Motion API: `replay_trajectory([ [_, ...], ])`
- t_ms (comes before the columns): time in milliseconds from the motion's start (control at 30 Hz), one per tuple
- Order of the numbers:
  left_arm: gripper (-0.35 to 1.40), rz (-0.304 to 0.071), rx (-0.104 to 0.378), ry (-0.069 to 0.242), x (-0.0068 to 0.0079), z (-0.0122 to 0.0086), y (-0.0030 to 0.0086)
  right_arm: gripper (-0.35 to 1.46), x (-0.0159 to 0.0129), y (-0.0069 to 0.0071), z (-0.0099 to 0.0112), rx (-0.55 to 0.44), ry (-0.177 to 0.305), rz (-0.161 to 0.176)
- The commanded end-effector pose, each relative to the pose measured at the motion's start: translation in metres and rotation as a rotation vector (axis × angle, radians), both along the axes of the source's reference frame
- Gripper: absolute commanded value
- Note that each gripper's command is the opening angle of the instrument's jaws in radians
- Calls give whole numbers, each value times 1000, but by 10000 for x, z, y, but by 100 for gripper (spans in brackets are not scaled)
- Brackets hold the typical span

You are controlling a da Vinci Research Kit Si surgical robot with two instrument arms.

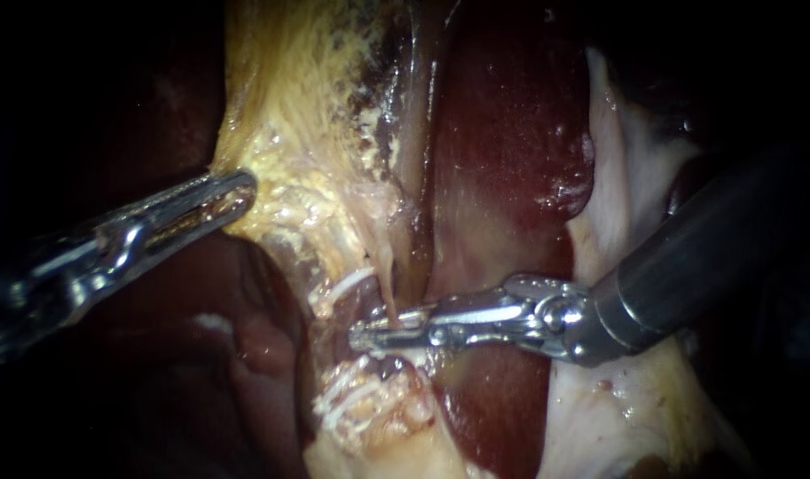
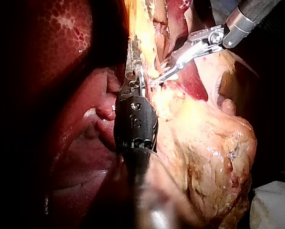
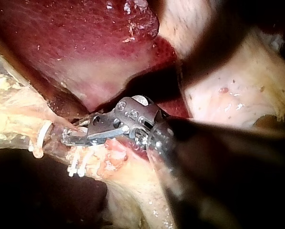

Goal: Going back second clip right tube

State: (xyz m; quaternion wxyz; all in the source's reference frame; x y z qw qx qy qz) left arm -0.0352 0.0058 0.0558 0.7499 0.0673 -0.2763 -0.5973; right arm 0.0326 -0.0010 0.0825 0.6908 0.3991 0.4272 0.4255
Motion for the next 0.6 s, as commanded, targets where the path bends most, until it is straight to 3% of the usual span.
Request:
replay_trajectory([
  [33, -35, 0, 0, 0, 0, 0, 0, -35, 1, 0, 0, -1, 0, 0],
  [433, -35, -1, 0, 1, 0, -1, 0, -35, 6, 0, 4, -2, -2, 4],
  [600, -35, -2, 0, 1, 0, -2, -1, 46, 3, 2, 7, -84, 14, -26],
])
